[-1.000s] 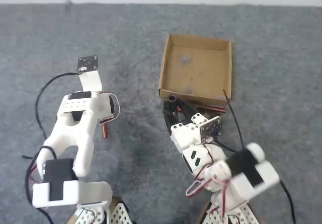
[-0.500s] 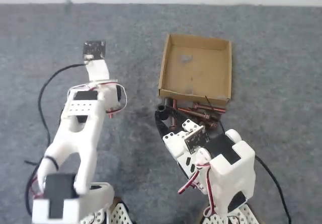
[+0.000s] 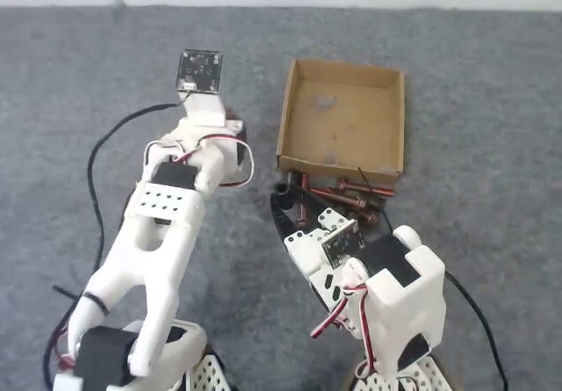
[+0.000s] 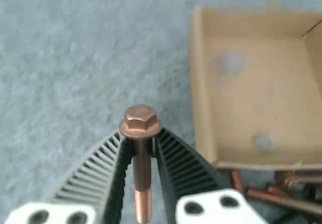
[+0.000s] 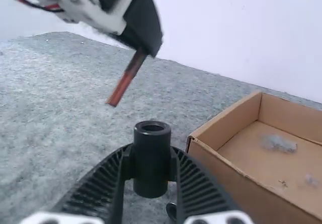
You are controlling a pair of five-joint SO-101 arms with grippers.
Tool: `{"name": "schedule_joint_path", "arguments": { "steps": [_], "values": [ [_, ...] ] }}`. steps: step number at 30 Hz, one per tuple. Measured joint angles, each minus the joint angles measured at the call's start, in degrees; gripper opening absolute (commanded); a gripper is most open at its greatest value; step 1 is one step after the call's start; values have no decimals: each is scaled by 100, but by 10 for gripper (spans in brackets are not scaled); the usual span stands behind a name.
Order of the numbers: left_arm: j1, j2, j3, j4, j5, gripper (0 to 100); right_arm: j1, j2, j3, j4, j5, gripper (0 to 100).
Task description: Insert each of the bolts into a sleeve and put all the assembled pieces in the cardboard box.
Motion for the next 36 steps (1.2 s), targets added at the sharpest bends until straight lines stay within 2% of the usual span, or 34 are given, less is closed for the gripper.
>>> {"name": "schedule_joint_path", "arguments": {
  "steps": [7, 14, 18, 21, 29, 36],
  "values": [
    [70, -35, 387, -941, 18, 11, 0, 0, 0, 0, 0, 6],
    [554, -105, 1776, -2857, 9, 11, 0, 0, 0, 0, 0, 6],
    [712, -615, 2532, -3938, 9, 11, 0, 0, 0, 0, 0, 6],
    [826, -1240, 2716, -3798, 0, 11, 0, 0, 0, 0, 0, 6],
    [1134, -2936, 2778, -2488, 0, 11, 0, 0, 0, 0, 0, 6],
    [1556, -4062, 3429, -1837, 0, 11, 0, 0, 0, 0, 0, 6]
  ]
}}
